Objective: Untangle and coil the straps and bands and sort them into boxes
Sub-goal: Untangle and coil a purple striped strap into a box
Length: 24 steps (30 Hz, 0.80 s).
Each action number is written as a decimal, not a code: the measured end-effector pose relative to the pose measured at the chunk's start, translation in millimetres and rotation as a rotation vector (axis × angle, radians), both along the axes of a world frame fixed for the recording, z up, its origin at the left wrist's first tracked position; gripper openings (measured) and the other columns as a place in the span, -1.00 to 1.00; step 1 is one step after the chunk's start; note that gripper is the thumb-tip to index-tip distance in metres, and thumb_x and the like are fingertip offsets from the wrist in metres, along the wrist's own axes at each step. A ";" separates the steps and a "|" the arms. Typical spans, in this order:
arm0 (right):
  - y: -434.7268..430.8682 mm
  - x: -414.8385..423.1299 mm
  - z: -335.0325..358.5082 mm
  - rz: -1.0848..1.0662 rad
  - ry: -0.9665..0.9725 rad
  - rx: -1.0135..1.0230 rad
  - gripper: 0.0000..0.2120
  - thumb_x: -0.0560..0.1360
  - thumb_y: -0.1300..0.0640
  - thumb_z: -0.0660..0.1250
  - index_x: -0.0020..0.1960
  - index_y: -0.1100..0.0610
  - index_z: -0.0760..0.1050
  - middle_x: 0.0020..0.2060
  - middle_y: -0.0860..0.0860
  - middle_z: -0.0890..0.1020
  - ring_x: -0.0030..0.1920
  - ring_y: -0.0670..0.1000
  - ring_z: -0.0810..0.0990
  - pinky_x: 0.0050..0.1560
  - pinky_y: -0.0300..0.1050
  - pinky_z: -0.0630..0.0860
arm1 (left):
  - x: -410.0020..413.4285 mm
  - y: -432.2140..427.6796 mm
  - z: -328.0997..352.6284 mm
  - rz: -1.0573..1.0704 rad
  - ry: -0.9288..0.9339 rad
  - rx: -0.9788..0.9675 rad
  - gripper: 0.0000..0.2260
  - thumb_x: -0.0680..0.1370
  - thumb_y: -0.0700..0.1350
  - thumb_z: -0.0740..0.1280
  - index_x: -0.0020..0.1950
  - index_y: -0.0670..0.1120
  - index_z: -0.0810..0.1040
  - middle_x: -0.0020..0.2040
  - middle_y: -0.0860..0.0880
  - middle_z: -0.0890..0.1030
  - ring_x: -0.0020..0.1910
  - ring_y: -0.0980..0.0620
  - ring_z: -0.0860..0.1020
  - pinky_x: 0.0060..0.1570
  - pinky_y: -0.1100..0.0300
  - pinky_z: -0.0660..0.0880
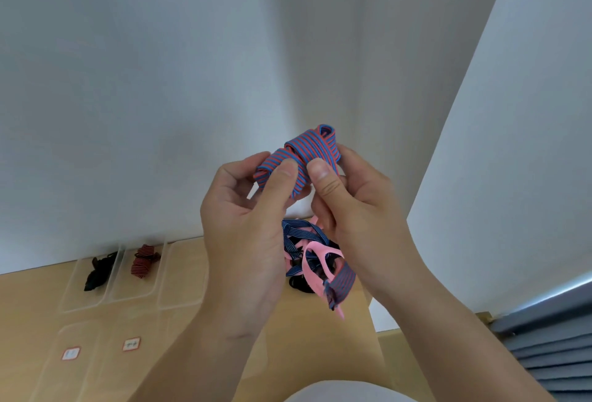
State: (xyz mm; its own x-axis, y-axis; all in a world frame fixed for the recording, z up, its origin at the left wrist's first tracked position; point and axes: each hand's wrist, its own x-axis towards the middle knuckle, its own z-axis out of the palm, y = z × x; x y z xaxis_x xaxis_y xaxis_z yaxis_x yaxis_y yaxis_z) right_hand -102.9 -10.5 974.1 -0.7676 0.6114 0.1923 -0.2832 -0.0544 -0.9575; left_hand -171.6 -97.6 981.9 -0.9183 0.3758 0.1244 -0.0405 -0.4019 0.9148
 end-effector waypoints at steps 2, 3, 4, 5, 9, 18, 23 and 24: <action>1.4 2.5 0.2 0.040 -0.001 -0.027 -0.88 0.64 0.09 0.26 0.03 0.11 0.53 -0.55 -0.03 0.32 -0.53 -0.04 0.20 -0.54 -0.23 0.20 | -1.9 -1.1 1.7 -0.043 -0.027 0.032 -0.85 0.43 -0.22 0.44 -0.02 -0.17 0.58 -0.02 -0.17 0.66 -0.06 -0.10 0.69 -0.01 0.02 0.62; 2.6 3.0 -0.4 0.049 0.004 -0.024 -0.87 0.63 0.09 0.27 0.04 0.12 0.54 -0.55 -0.03 0.34 -0.53 -0.04 0.21 -0.54 -0.24 0.22 | -3.6 -1.8 2.8 -0.068 -0.031 0.046 -0.87 0.44 -0.24 0.42 -0.04 -0.17 0.57 -0.05 -0.17 0.66 -0.07 -0.11 0.69 -0.05 0.05 0.62; 3.6 3.2 -1.2 0.053 0.013 -0.017 -0.88 0.62 0.09 0.28 0.04 0.13 0.54 -0.55 -0.03 0.36 -0.53 -0.04 0.22 -0.52 -0.24 0.23 | -5.2 -3.5 4.6 -0.099 -0.028 0.053 -0.88 0.44 -0.26 0.41 -0.04 -0.18 0.57 -0.08 -0.16 0.67 -0.08 -0.11 0.69 -0.07 0.07 0.63; 4.5 3.2 -2.2 0.052 0.021 -0.007 -0.89 0.62 0.09 0.30 0.04 0.12 0.54 -0.54 -0.02 0.38 -0.52 -0.03 0.24 -0.51 -0.23 0.23 | -7.4 -5.3 5.8 -0.133 -0.023 0.055 -0.88 0.45 -0.27 0.40 -0.04 -0.18 0.56 -0.10 -0.15 0.66 -0.09 -0.11 0.69 -0.08 0.06 0.63; 5.6 4.0 -6.4 0.055 0.048 0.037 -0.94 0.58 0.09 0.35 0.04 0.03 0.56 -0.52 0.05 0.40 -0.49 -0.01 0.28 -0.49 -0.20 0.25 | -11.4 -12.4 10.5 -0.266 -0.010 0.020 -0.85 0.48 -0.30 0.42 0.02 -0.19 0.56 -0.07 -0.22 0.62 -0.15 -0.11 0.68 -0.09 0.01 0.65; 6.0 13.4 -3.5 0.070 -0.039 0.145 -0.93 0.52 0.17 0.45 -0.03 0.15 0.59 -0.55 0.00 0.48 -0.57 -0.05 0.37 -0.52 -0.28 0.34 | -17.2 -17.5 10.2 -0.360 0.171 -0.435 -0.72 0.53 0.01 0.24 0.02 -0.09 0.67 -0.17 -0.10 0.68 -0.24 -0.02 0.61 -0.21 0.03 0.56; 4.0 10.3 -2.6 0.029 -0.084 0.267 -0.69 0.33 -0.07 0.54 -0.02 0.06 0.65 -0.57 -0.07 0.46 -0.55 -0.08 0.37 -0.44 -0.21 0.32 | -14.7 -15.0 13.8 -0.374 0.269 -0.694 -0.27 0.35 0.49 0.16 -0.11 -0.22 0.48 -0.49 0.02 0.39 -0.50 0.04 0.37 -0.34 0.16 0.36; 5.8 9.6 -2.4 0.023 -0.099 0.297 -0.74 0.34 -0.05 0.57 -0.05 0.04 0.66 -0.57 -0.09 0.44 -0.53 -0.08 0.35 -0.42 -0.20 0.30 | -15.4 -16.1 15.5 -0.393 0.269 -0.681 -0.25 0.33 0.48 0.20 -0.13 -0.27 0.41 -0.49 -0.02 0.32 -0.52 0.02 0.31 -0.40 0.19 0.31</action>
State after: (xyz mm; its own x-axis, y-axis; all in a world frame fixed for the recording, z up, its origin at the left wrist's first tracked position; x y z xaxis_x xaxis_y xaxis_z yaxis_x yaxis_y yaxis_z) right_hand -93.3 -4.7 971.7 -0.8047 0.5216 0.2836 -0.1896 0.2269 -0.9553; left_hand -187.0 -113.7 997.5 -0.6759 0.7353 -0.0495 0.1923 0.2408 0.9513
